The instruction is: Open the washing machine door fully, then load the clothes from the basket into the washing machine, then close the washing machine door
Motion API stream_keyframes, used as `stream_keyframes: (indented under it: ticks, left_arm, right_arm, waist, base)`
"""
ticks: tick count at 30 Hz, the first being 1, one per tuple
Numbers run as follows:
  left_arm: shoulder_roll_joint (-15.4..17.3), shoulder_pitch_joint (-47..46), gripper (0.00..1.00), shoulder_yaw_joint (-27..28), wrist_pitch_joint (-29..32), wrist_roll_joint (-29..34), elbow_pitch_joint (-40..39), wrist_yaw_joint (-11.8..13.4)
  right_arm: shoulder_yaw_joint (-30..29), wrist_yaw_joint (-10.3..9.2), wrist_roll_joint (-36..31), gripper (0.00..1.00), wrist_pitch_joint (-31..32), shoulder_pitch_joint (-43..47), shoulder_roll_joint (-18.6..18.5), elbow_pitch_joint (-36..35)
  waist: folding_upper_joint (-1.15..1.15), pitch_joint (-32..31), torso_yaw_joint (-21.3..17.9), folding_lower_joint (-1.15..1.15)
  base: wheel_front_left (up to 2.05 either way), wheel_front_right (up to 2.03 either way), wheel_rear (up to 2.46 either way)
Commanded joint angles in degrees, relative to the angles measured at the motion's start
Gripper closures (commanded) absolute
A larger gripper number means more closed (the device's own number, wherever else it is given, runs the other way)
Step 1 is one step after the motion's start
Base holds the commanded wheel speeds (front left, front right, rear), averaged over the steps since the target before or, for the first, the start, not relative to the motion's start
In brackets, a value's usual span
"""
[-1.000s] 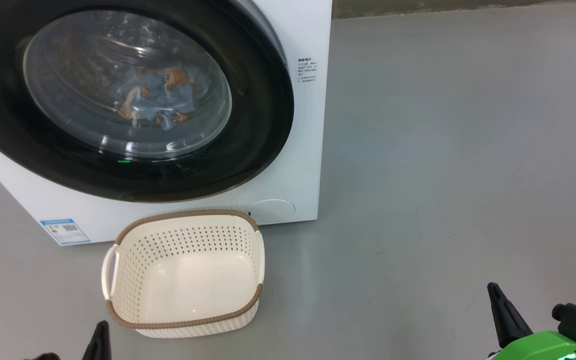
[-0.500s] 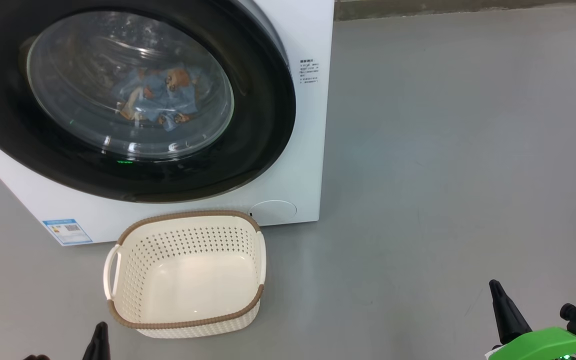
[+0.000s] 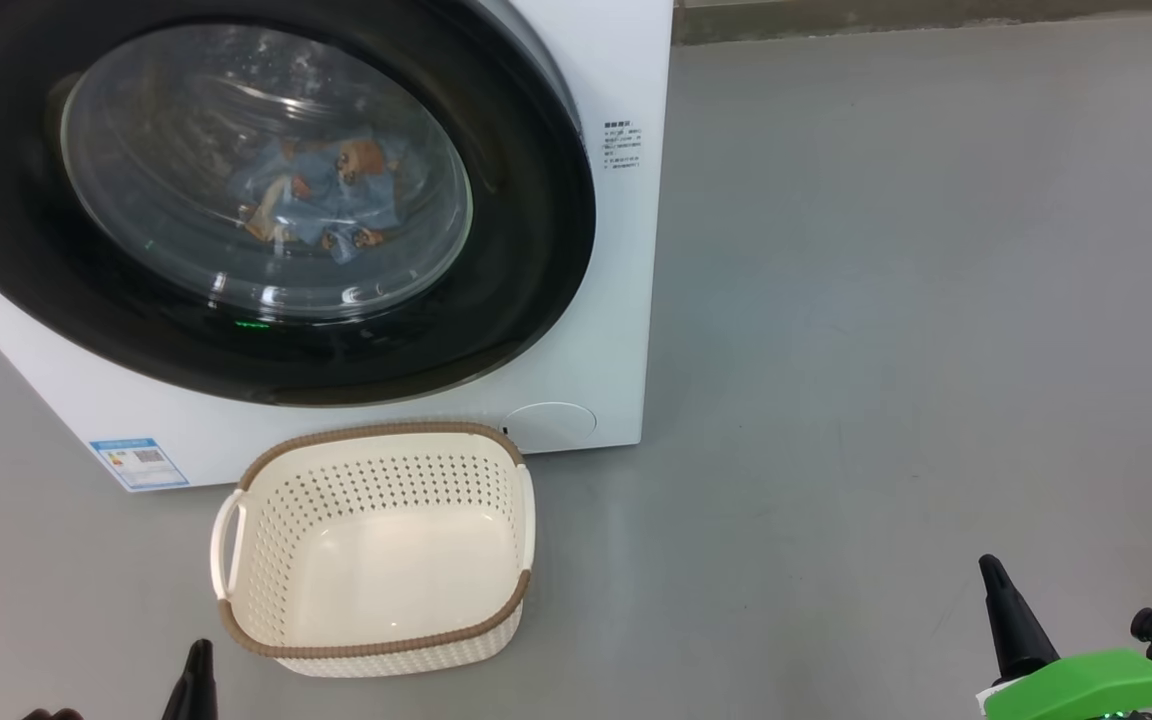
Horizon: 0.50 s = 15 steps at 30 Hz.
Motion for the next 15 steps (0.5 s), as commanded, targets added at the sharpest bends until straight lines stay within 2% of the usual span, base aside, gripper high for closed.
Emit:
stream_keyframes:
  ticks: [1, 15]
  left_arm:
    - [0.6, -2.9, 1.00, 1.2, 0.3, -1.5, -1.6, 0.0]
    - [0.2, -3.9, 1.00, 2.0, 2.8, -10.4, -2.0, -0.1]
  right_arm:
    - [0.0, 0.04, 1.3, 1.00, 0.2, -1.7, -0.5, -1.7]
    - [-0.8, 0.05, 9.4, 1.00, 2.8, -1.9, 0.6, -3.1]
  waist:
    - [0.00, 0.0, 0.0, -0.01]
    - [0.00, -0.3, 0.3, -0.01]
  base:
    - [0.00, 0.00, 0.00]
    - [0.00, 0.00, 0.00]
